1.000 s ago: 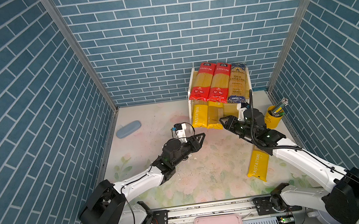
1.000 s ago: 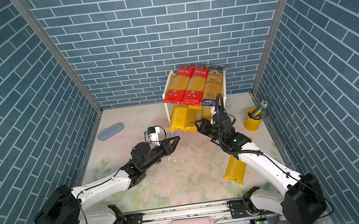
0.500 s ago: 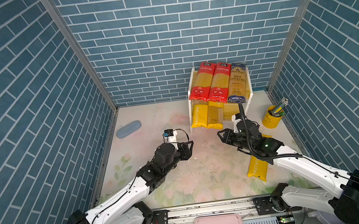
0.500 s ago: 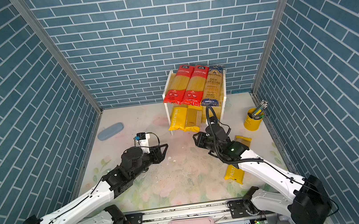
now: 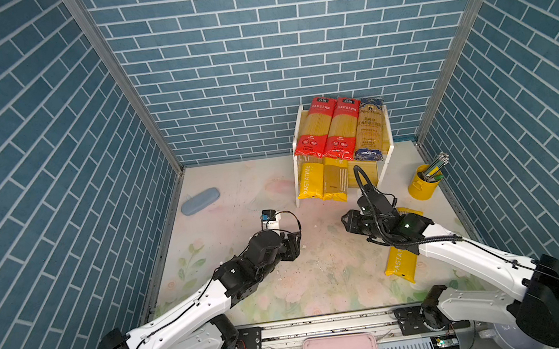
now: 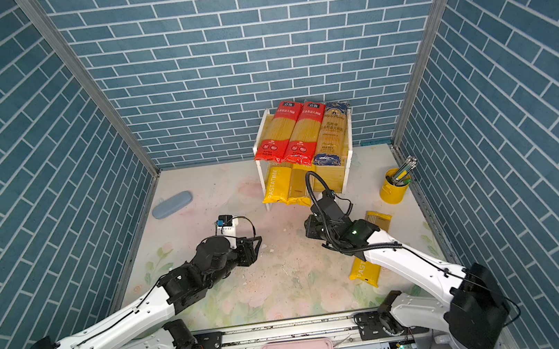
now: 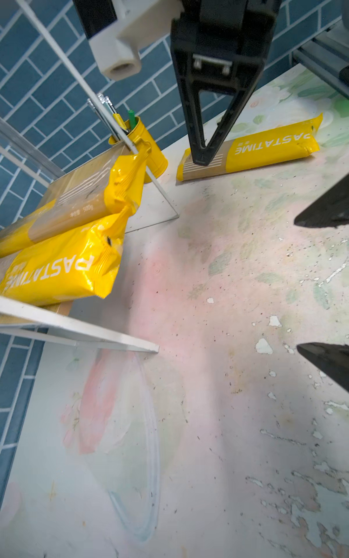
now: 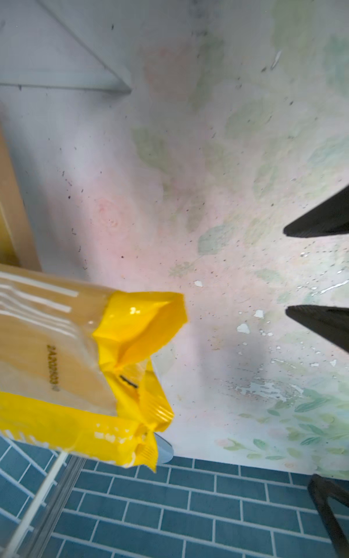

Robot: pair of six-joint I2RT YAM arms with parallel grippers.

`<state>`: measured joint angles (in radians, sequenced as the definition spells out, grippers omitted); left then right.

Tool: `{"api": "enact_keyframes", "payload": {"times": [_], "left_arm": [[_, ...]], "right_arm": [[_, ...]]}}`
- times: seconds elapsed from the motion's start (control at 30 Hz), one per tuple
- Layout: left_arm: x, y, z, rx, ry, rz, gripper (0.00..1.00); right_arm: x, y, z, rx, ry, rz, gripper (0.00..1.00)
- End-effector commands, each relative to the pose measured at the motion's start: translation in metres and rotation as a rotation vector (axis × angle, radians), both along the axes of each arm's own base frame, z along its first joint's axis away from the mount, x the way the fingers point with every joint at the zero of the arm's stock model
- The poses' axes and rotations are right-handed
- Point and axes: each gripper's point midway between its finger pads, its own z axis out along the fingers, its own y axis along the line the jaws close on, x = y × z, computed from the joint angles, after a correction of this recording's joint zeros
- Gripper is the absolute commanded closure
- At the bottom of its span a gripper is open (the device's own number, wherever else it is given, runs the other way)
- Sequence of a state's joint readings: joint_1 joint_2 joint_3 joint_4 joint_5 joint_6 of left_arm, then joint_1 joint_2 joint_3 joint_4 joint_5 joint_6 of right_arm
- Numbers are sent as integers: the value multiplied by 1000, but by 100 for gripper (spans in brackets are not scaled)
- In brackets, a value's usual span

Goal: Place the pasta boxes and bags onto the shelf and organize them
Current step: 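Move the right gripper to the last PASTATIME pack while the left withdraws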

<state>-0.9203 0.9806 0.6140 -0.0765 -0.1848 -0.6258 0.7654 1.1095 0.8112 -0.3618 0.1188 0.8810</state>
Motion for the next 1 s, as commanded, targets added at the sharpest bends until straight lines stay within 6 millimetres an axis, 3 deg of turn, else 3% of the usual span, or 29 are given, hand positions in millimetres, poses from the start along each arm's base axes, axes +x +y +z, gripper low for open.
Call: {"api": "enact_keyframes", "payload": {"times": [0.0, 0.2, 0.23, 0.33, 0.5, 0.63, 0.97], "left_arm": [[-6, -23, 11, 61, -99, -60, 37], [-29, -88, 13, 163, -288, -241, 30], [-31, -94, 6, 177, -284, -258, 30], [-34, -123, 11, 155, -294, -298, 29], [-39, -153, -1, 169, -268, -358, 27], [-41, -163, -15, 181, -226, -376, 27], [-42, -157, -28, 156, -177, -352, 16]], "right_arm": [[-33, -47, -23, -146, 64, -45, 61], [-63, -87, -53, -257, 241, -92, 57], [-63, -91, -57, -264, 263, -100, 56], [-55, -107, -59, -226, 279, -182, 56], [-40, -152, -57, -189, 266, -403, 47], [-33, -181, -70, -129, 302, -539, 30], [-33, -230, -104, -26, 372, -735, 27]]}}
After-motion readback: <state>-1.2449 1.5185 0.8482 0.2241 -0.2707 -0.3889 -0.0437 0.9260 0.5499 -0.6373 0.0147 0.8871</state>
